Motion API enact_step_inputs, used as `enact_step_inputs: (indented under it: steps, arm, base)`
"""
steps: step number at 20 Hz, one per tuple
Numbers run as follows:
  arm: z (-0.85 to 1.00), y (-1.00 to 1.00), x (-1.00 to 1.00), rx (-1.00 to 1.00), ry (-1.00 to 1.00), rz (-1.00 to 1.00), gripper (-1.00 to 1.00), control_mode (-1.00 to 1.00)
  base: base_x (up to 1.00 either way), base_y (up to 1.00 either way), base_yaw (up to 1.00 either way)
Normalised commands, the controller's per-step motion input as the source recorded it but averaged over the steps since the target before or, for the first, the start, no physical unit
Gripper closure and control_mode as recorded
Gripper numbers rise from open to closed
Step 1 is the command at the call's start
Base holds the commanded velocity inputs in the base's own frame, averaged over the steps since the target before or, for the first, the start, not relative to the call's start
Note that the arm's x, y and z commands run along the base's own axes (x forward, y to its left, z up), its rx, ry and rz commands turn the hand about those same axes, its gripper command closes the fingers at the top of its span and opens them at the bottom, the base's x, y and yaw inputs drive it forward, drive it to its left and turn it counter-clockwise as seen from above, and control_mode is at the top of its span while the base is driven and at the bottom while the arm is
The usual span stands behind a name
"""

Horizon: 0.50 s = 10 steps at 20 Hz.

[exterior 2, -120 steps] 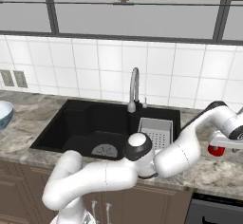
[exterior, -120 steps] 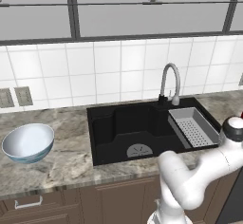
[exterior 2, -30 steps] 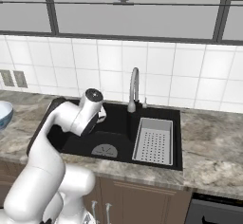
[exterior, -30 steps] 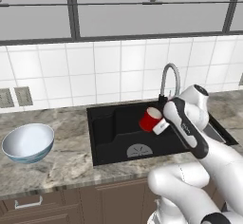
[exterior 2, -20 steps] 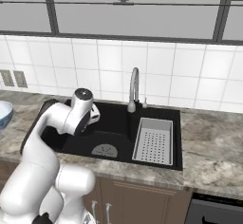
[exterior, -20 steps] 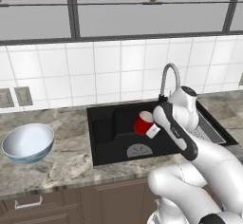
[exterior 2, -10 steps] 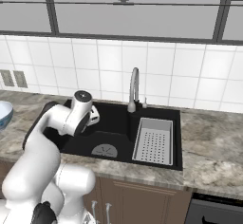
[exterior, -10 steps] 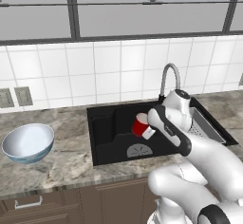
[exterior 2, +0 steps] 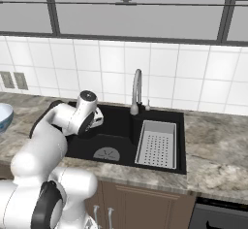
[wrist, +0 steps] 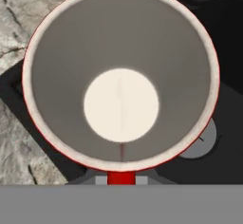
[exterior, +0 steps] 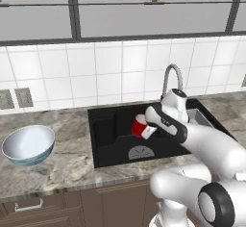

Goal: Pick the mug and place it in the sink. Pick the bowl and place it in the open cabinet and then close the cabinet.

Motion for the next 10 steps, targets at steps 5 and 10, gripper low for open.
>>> enact_step_inputs:
  steps: [5,10]
  arm:
    - [-0.14,0.0,0.05,-0.02,0.0,0.0,1.0,-1.0]
    - [-0.25,0.11,0.0,-0.07,0.0,0.0,1.0,-1.0]
  base:
    - [0.0,0.0,0.0]
    - [0.0,0.0,0.0]
